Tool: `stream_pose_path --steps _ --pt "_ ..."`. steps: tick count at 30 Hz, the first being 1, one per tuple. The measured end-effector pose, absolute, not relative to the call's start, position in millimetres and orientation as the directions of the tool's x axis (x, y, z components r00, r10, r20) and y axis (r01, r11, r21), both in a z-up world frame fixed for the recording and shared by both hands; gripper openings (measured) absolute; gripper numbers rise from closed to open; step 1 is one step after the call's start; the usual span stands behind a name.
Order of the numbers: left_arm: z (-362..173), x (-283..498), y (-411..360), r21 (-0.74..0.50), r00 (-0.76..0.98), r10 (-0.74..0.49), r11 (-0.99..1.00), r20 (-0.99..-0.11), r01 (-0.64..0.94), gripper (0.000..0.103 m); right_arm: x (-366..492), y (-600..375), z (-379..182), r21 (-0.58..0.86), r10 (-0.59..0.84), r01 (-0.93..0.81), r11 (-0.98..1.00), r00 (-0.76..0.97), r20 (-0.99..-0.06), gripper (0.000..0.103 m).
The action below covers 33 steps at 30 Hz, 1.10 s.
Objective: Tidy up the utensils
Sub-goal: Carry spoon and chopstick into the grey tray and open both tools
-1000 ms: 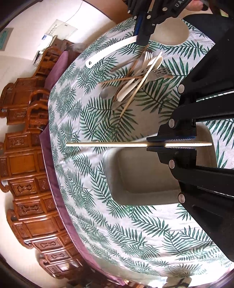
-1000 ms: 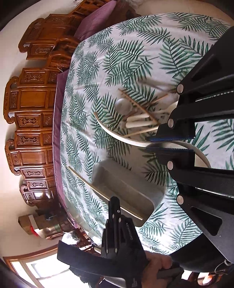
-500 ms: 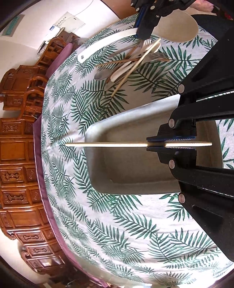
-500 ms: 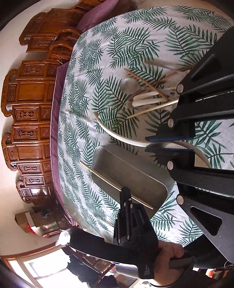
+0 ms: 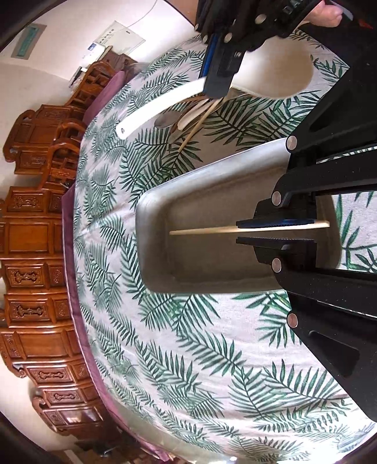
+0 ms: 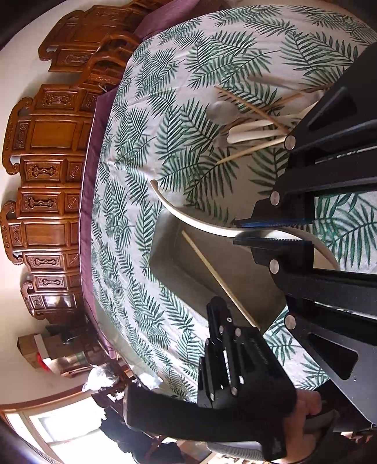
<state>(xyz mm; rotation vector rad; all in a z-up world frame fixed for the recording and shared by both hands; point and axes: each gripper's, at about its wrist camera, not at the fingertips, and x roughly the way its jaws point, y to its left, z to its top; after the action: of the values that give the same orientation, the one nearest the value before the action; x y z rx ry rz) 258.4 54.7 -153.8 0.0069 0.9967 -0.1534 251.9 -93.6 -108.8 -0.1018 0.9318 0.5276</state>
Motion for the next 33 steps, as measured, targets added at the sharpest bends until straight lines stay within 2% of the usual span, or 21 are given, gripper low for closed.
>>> stream_pose_path --steps 19,21,28,29,30,32,33 --pt "-132 227 107 -0.064 0.598 -0.104 0.994 -0.795 0.087 0.005 271 -34 -146 0.179 0.417 -0.515 0.839 0.395 -0.818 0.009" --pt "-133 225 108 -0.066 0.599 -0.106 0.994 -0.794 0.088 0.005 270 -35 -147 0.183 0.417 -0.511 0.840 0.391 -0.821 0.017" --pt "-131 221 96 -0.069 0.604 -0.123 0.991 -0.787 0.113 0.006 258 -64 -127 0.186 0.437 -0.508 0.841 0.434 -0.788 0.018" --pt "-129 220 92 -0.067 0.608 -0.126 0.991 -0.784 0.119 0.008 256 -73 -124 0.184 0.437 -0.506 0.843 0.443 -0.783 0.018" --pt "-127 219 88 -0.068 0.612 -0.132 0.990 -0.780 0.126 0.017 254 -81 -123 0.180 0.434 -0.504 0.845 0.450 -0.780 0.018" --pt "-124 216 82 -0.070 0.623 -0.143 0.988 -0.769 0.141 0.028 252 -102 -121 0.161 0.417 -0.492 0.856 0.469 -0.779 0.018" --pt "-123 215 78 -0.070 0.625 -0.149 0.986 -0.766 0.149 0.028 252 -111 -122 0.154 0.407 -0.485 0.861 0.475 -0.780 0.018"
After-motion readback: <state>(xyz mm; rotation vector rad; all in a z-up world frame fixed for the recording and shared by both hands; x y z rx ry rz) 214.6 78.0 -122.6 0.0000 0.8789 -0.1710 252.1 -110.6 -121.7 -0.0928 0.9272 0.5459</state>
